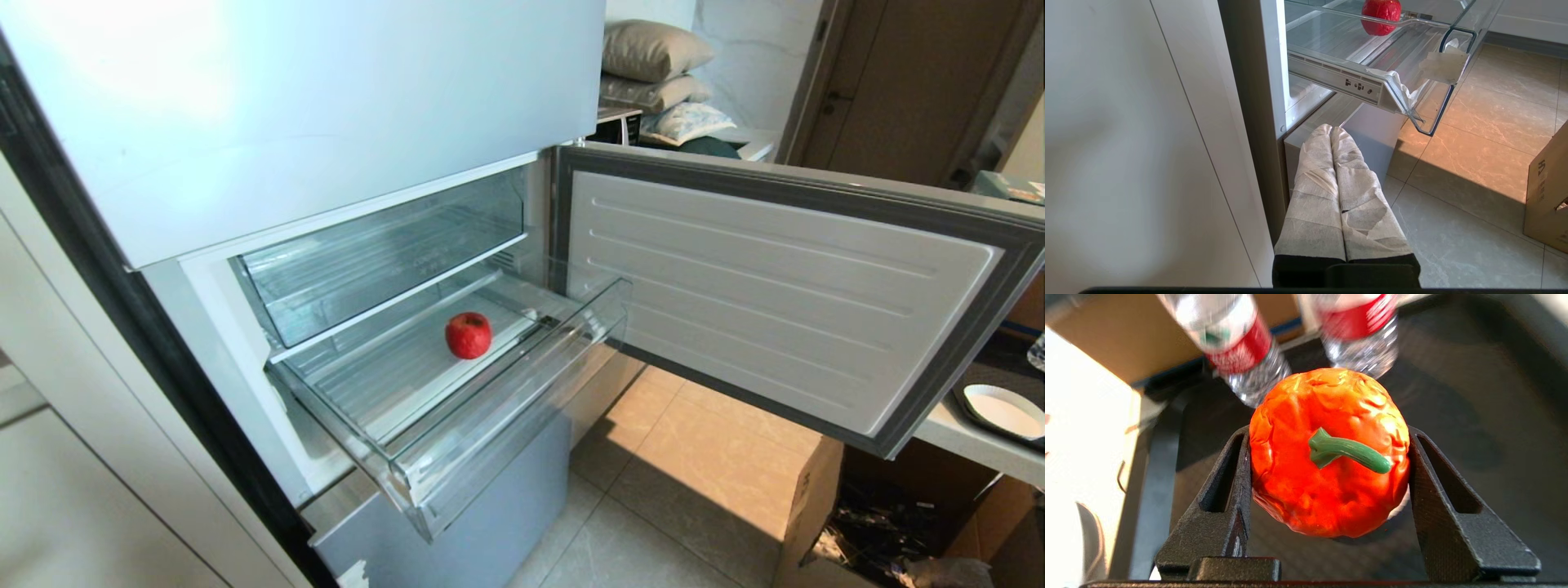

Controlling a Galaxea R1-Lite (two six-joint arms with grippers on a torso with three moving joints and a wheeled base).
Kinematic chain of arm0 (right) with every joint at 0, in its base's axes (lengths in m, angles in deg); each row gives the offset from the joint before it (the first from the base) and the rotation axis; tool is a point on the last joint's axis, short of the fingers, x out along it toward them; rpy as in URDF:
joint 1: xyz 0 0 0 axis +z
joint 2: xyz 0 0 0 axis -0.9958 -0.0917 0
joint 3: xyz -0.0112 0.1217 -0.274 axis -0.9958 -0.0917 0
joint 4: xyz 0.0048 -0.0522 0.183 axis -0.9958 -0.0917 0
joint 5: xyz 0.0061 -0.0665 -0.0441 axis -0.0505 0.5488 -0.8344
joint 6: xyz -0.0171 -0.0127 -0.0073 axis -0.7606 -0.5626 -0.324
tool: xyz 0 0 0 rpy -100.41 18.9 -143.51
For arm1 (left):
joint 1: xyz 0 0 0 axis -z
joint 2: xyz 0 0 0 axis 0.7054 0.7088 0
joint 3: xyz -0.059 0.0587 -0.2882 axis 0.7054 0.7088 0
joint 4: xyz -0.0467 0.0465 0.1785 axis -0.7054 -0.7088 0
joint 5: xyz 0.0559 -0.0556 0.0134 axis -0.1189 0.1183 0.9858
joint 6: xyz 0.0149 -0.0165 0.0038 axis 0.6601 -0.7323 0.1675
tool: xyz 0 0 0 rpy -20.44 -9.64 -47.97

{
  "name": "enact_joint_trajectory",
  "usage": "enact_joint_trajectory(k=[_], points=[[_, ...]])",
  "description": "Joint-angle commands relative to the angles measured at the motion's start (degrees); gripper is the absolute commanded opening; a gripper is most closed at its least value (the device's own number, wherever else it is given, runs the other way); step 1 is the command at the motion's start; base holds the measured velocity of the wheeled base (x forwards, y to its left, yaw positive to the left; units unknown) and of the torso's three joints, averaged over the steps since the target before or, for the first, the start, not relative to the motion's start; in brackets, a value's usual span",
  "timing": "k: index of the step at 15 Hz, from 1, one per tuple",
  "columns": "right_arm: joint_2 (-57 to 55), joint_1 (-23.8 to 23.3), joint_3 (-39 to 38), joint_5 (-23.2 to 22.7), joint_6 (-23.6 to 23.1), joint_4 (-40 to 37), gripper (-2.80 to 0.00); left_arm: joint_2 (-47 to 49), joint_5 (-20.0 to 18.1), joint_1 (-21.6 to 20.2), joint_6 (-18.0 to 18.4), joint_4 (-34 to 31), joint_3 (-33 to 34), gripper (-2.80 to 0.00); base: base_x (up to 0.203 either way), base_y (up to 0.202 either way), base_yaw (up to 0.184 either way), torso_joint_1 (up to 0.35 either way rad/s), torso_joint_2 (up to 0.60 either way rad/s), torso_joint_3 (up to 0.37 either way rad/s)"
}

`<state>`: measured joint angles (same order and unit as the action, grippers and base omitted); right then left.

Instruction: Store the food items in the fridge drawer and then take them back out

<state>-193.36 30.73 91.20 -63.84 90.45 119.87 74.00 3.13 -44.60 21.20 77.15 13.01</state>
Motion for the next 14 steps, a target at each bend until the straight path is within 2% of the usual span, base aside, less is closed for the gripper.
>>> enact_joint_trajectory(k=[1, 14], points=[[-3.6, 0.9, 2.5, -0.2, 0.0, -1.4, -2.80, 0.1, 0.0, 0.0, 0.0, 0.0, 0.0, -2.80, 0.000, 0.000, 0.000, 0.000, 0.00, 0.000], [-8.0, 1.6, 5.5, 0.0, 0.9, -2.0, -2.80, 0.1, 0.0, 0.0, 0.0, 0.0, 0.0, -2.80, 0.000, 0.000, 0.000, 0.000, 0.00, 0.000]])
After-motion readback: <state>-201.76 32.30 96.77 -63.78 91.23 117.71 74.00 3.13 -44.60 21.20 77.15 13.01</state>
